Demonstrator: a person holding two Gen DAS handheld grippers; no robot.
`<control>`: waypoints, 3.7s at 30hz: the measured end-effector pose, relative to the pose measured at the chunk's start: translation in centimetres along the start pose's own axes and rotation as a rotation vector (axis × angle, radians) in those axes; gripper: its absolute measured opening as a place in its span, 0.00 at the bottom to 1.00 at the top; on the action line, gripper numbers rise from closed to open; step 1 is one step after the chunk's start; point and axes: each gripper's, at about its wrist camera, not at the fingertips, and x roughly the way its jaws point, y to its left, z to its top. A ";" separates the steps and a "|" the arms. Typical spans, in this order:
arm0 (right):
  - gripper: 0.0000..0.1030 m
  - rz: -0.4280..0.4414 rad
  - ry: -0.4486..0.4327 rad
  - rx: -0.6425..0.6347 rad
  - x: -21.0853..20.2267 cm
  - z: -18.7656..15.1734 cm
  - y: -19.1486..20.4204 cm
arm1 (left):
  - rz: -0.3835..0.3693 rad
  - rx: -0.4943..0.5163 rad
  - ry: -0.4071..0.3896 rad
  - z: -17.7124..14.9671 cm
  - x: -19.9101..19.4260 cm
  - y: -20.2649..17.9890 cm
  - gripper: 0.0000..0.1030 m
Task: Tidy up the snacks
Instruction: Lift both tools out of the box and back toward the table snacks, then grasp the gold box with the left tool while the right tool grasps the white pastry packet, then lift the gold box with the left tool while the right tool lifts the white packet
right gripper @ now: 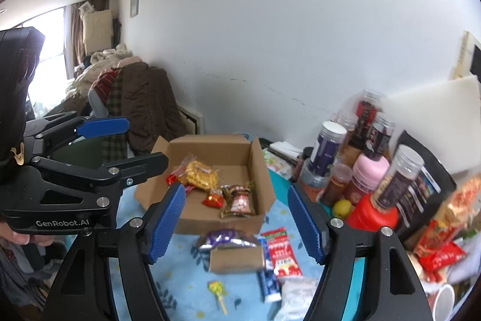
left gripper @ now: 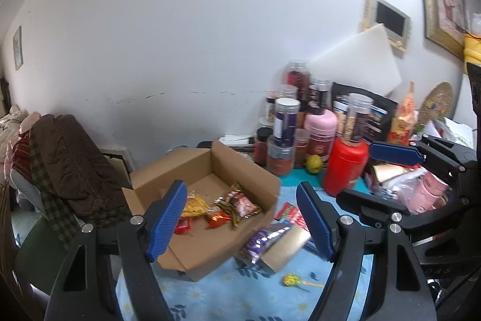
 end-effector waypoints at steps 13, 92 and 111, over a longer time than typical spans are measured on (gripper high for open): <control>0.72 -0.057 0.000 0.064 -5.1 -5.2 -0.9 | -0.138 0.019 0.041 -3.6 -1.4 -4.6 0.73; 0.52 -0.102 0.441 0.379 11.5 -21.3 -10.4 | -0.279 0.041 0.489 -14.4 19.3 -7.3 0.43; 0.52 0.008 0.450 0.372 6.8 -23.9 -3.4 | -0.249 -0.033 0.550 -18.9 11.7 -5.8 0.43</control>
